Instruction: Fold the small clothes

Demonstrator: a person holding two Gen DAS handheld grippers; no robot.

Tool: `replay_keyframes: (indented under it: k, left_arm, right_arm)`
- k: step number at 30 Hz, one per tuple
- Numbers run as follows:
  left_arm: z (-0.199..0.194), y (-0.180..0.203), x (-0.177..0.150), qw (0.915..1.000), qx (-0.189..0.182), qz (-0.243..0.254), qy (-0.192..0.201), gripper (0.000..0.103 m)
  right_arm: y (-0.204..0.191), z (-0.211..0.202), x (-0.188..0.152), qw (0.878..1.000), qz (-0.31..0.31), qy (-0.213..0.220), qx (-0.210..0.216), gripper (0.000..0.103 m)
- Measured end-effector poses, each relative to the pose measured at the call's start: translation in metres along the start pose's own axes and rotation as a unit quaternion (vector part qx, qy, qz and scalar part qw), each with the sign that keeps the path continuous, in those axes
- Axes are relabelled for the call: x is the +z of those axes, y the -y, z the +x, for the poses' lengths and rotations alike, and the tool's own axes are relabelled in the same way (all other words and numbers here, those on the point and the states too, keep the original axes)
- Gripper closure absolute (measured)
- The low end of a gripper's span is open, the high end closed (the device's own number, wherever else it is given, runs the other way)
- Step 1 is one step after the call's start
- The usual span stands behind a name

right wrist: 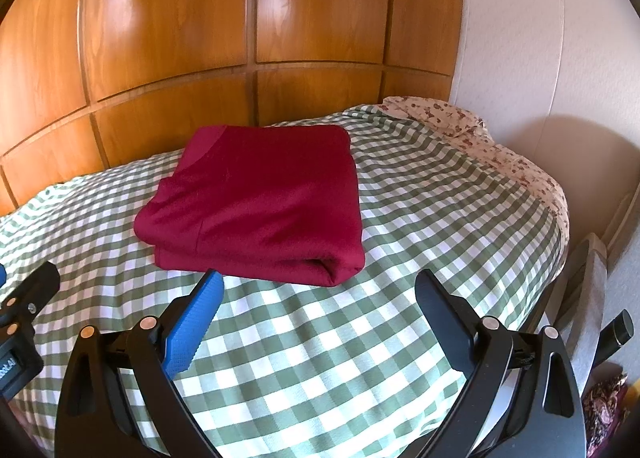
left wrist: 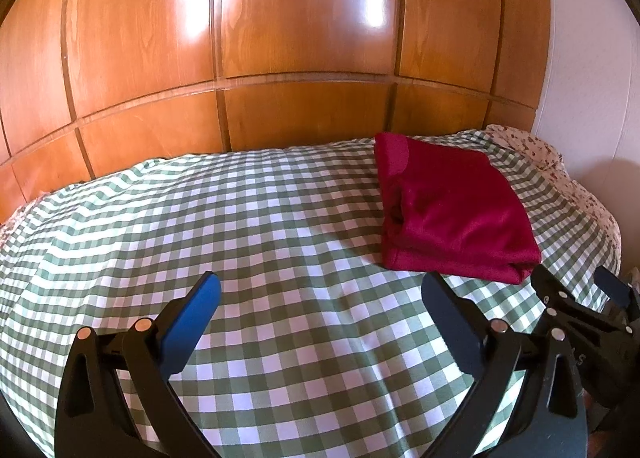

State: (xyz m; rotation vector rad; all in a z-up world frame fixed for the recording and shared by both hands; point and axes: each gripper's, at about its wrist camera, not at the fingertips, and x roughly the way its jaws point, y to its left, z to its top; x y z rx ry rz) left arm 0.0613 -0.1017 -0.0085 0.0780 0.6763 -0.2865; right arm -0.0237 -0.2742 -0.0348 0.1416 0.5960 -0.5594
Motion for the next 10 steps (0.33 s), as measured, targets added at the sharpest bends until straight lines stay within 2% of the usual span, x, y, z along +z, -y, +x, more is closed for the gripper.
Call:
replay_keyframes:
  k: [10]
  left_arm:
    - [0.015, -0.007, -0.003, 0.9995, -0.003, -0.019, -0.027, 0.003]
  right_arm:
    - [0.01, 0.006, 0.002, 1.0, 0.013, -0.006, -0.008, 0.008]
